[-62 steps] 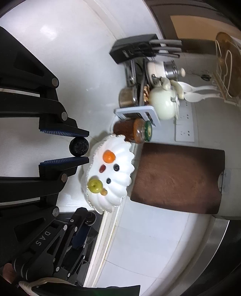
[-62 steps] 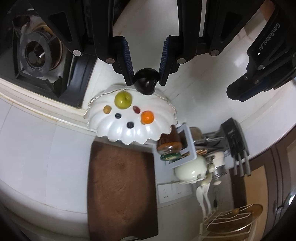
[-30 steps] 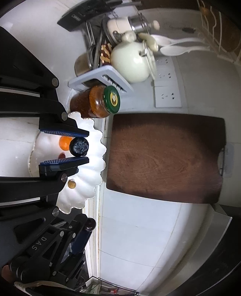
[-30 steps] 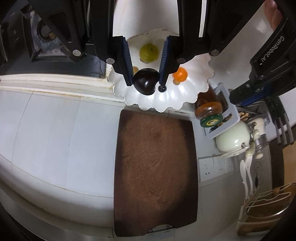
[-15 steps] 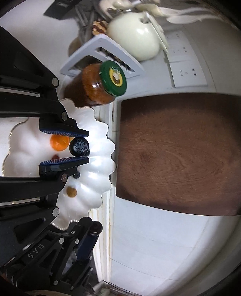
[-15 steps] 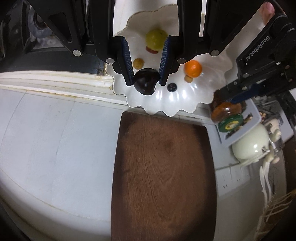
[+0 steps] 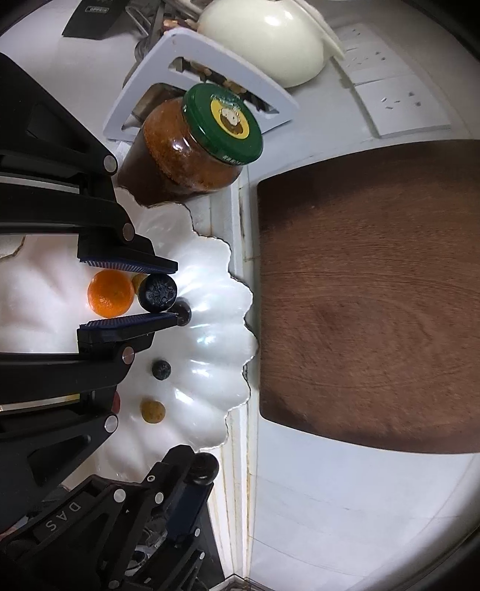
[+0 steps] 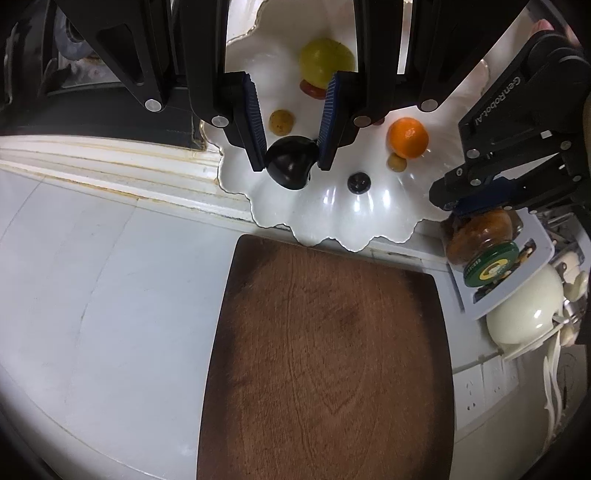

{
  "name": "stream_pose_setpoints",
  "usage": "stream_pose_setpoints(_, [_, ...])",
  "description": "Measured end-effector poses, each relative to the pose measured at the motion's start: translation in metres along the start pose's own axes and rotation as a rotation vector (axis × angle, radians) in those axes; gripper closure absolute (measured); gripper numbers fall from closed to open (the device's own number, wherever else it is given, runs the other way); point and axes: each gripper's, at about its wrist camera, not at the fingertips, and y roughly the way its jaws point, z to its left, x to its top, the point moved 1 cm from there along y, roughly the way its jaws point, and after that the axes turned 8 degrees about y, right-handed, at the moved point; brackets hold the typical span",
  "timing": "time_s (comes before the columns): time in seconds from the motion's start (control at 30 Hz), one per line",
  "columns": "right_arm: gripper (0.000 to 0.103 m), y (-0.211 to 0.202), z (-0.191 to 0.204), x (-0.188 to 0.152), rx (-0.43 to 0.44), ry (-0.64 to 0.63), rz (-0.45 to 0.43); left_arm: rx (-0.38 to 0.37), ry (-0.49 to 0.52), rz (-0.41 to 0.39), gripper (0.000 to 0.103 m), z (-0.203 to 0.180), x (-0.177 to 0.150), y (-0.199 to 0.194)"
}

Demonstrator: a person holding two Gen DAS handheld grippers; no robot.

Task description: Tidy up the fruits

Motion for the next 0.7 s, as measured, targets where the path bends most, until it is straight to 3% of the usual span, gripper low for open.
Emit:
stream_pose_setpoints(0.17, [0.073, 0.009, 0.0, 0.001, -0.016, -0.007, 0.025, -0.03, -0.009, 0.049, 0.08, 0.002, 0.0, 0.015])
stream_pose_setpoints(0.27, [0.069, 0.013, 0.0, 0.0, -0.022, -0.002, 0.046, -0.04, -0.005, 0.061, 0.066, 0.003, -0.001, 0.019])
stream_pose_setpoints(0.3, [0.058, 0.013, 0.0, 0.0, -0.027, -0.001, 0.049, -0.041, 0.001, 0.058, 0.058, 0.003, -0.001, 0.019])
stream_pose_setpoints(0.37, [0.045, 0.012, -0.001, -0.001, -0.049, 0.003, 0.043, -0.027, 0.01, 0.048, 0.055, 0.004, -0.002, 0.018])
stream_pose_setpoints(0.63, [0.044, -0.011, -0.007, -0.011, -0.083, 0.042, 0.024, 0.013, -0.02, 0.016, 0.03, 0.013, -0.011, -0.005])
stream_pose_setpoints(0.7, [0.038, -0.022, -0.006, -0.015, -0.09, 0.037, 0.007, 0.039, -0.015, -0.002, 0.024, 0.013, -0.015, -0.017])
